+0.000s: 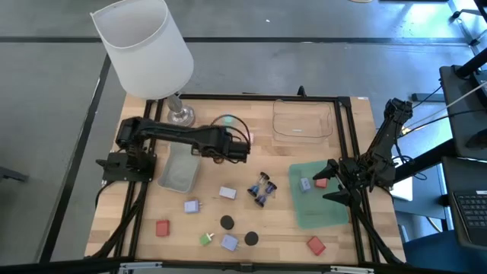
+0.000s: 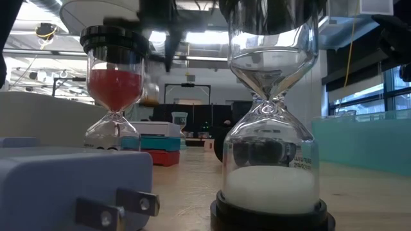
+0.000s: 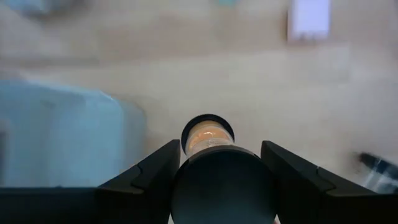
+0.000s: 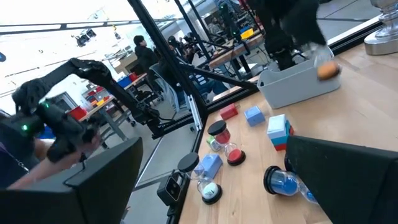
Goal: Pick & Place Office items
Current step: Put the orange hourglass into the gray bin
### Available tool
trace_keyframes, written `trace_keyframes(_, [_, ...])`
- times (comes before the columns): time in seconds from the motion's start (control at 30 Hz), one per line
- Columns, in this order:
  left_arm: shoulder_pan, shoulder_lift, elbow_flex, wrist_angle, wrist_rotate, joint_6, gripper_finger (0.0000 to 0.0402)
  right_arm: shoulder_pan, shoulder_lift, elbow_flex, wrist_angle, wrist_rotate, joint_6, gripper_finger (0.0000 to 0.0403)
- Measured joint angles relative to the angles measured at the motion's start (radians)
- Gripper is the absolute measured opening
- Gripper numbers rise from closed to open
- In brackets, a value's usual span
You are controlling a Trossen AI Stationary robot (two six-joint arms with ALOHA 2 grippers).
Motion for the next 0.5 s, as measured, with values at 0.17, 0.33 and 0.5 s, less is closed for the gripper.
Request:
trace_keyframes(0.17, [-0.021, -0.085, 0.012, -0.125, -0.088, -0.029, 0.0203, 0.0, 0.0, 0.0, 0.001, 0.0, 0.0, 0.04])
trace_keyframes(0.33, [-0.039, -0.192, -0.076, -0.13, -0.125, -0.05, 0.0203, 0.0, 0.0, 0.0, 0.001, 0.0, 0.0, 0.04])
trace_keyframes(0.5, [-0.043, -0.323, -0.26, -0.129, -0.081, -0.197, 0.0203, 0.0, 0.0, 0.0, 0.0, 0.0, 0.0, 0.04])
